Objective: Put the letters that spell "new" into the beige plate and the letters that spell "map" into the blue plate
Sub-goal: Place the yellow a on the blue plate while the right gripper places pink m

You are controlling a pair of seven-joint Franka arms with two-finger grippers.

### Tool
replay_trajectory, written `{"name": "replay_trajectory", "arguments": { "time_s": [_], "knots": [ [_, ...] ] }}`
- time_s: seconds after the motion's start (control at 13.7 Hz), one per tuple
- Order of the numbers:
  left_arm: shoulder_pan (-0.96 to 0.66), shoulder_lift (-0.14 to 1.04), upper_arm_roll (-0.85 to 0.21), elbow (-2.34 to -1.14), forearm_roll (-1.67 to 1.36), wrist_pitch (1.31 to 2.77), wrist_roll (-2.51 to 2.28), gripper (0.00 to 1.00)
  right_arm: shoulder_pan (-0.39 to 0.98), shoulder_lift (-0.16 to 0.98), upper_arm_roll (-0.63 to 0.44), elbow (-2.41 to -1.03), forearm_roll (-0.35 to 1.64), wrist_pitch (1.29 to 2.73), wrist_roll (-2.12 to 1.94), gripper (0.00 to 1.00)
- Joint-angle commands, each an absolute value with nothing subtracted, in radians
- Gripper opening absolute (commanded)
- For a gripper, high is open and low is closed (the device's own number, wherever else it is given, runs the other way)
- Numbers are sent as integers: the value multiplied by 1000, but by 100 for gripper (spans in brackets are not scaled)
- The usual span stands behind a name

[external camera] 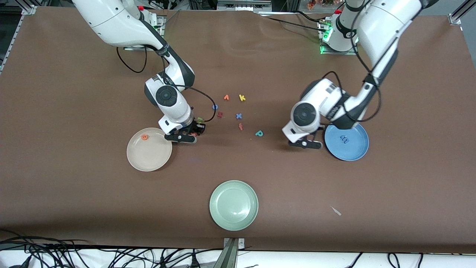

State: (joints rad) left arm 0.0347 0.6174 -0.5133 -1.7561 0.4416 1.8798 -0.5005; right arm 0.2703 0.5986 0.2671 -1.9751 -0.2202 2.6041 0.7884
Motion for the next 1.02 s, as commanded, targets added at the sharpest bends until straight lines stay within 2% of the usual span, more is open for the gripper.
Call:
{"name": "replay_trajectory", "arguments": {
  "time_s": [0.0,0.22,0.29,0.36,0.44,0.66,0.8,0.87,0.95],
  "knots": [
    [136,597,-523,-1761,426,1848,-291,9,275,615,259,-1983,-242,2635,808,22],
    [218,618,-512,-1766,437,1851,-131,10,262,569,249,-1977,-248,2593,772,21],
    [235,633,-505,-1763,437,1856,-85,17,246,540,249,-1970,-250,2527,728,21],
    [250,638,-502,-1763,439,1861,-57,45,221,513,249,-1962,-249,2475,671,21],
    [250,641,-502,-1763,437,1861,-55,99,192,485,249,-1957,-245,2424,608,21],
    [238,630,-512,-1721,364,1858,-176,100,118,436,249,-1950,-238,2343,418,21],
    [197,630,-517,-1709,263,1879,-381,100,77,431,247,-1956,-238,2336,341,21],
    [171,630,-518,-1710,236,1938,-470,100,66,431,247,-1960,-236,2338,330,23],
    [146,630,-523,-1718,207,1998,-539,100,66,431,248,-1963,-236,2338,340,32]
  ]
}}
